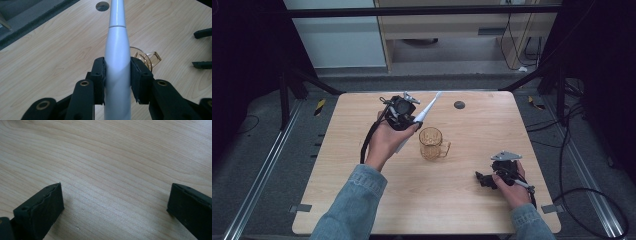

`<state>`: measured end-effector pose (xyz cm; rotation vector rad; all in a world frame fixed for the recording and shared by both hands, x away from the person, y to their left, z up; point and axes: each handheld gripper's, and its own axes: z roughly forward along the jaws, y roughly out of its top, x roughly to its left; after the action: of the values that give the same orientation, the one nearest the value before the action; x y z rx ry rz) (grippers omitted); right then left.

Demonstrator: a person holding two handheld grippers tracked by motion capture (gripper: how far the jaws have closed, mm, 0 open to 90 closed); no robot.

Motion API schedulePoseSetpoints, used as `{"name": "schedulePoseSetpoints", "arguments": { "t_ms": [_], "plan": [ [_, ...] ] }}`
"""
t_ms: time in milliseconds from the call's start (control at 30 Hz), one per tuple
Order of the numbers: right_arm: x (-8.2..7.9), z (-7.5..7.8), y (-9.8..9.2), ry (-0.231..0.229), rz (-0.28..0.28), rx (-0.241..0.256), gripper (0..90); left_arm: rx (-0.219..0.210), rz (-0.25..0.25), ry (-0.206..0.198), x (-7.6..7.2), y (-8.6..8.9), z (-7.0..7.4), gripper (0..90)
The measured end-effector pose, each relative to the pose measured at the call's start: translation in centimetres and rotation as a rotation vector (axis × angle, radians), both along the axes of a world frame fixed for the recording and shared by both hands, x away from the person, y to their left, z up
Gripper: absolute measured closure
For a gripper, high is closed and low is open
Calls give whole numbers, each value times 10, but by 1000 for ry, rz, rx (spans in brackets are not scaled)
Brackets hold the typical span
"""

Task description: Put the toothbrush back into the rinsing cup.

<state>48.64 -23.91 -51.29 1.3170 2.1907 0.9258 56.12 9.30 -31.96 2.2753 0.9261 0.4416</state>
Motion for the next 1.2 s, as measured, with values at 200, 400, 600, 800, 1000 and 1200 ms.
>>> {"name": "schedulePoseSetpoints", "arguments": {
  "t_ms": [200, 400, 600, 800, 1000, 1200],
  "plan": [
    [0, 0, 0, 0, 4, 1, 5, -4, -8, 0, 7, -6, 3, 664],
    [1, 0, 0, 2, 11, 1, 4, 0, -16, -13, 10, -9, 6, 664],
    [1, 0, 0, 3, 13, 1, 4, -5, -3, -16, 14, -8, 5, 664],
    [1, 0, 0, 2, 13, 0, 5, -18, -4, -28, 17, -12, 3, 664],
    [1, 0, 0, 3, 12, 1, 5, -41, 3, -55, 17, -13, 4, 664],
    [1, 0, 0, 4, 9, 4, 5, -58, -11, -82, 15, -18, 5, 664]
  ]
}}
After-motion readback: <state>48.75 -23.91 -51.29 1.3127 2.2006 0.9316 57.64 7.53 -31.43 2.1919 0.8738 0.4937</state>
